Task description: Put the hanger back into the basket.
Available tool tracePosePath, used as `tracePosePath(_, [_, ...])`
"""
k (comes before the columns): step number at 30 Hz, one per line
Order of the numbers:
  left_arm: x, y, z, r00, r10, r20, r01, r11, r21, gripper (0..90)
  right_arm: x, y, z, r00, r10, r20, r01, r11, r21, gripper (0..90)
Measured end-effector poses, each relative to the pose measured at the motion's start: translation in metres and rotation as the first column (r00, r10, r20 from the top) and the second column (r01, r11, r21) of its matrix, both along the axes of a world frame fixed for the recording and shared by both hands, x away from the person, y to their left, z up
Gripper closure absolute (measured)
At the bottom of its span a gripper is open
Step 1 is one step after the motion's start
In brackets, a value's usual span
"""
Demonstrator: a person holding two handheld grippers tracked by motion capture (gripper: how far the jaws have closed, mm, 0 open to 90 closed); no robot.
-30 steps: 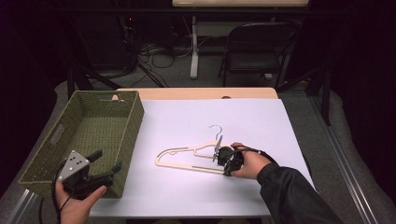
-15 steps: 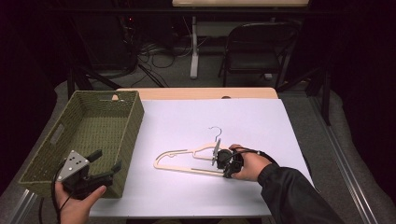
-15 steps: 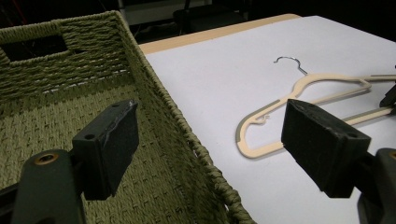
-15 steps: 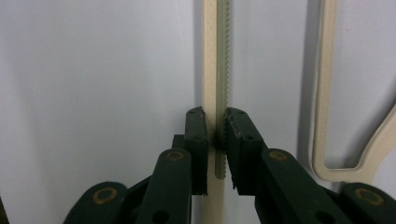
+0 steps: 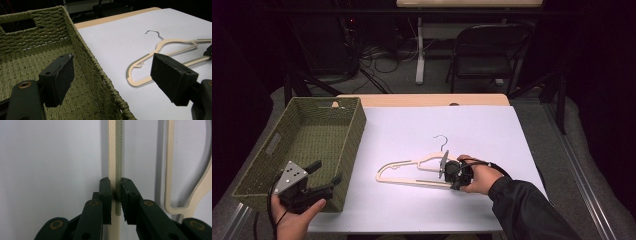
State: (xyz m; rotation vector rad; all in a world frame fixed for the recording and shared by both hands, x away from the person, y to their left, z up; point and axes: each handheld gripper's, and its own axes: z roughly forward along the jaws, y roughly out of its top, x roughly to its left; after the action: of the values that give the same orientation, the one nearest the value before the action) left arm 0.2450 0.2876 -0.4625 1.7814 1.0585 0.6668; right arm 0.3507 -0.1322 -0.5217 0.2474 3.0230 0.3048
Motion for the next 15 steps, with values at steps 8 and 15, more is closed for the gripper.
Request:
tracePosePath(8, [-0.0003, -0.0017, 0.0007, 1.0, -0.006, 0.003, 0.006, 1.0, 0.002, 19.0, -0.0055, 0.0009, 0.0042, 0.999, 0.016, 0.041, -0.017, 1.0, 0.016, 79.9])
tracePosePath(15, [-0.0005, -0.0032, 0.0012, 0.9999, -0.011, 0.004, 0.011, 0.9999, 0.004, 19.2, -0.0067, -0.0031, 0.0087, 0.9979, 0.011, 0.064, -0.012, 1.0, 0.022, 79.9])
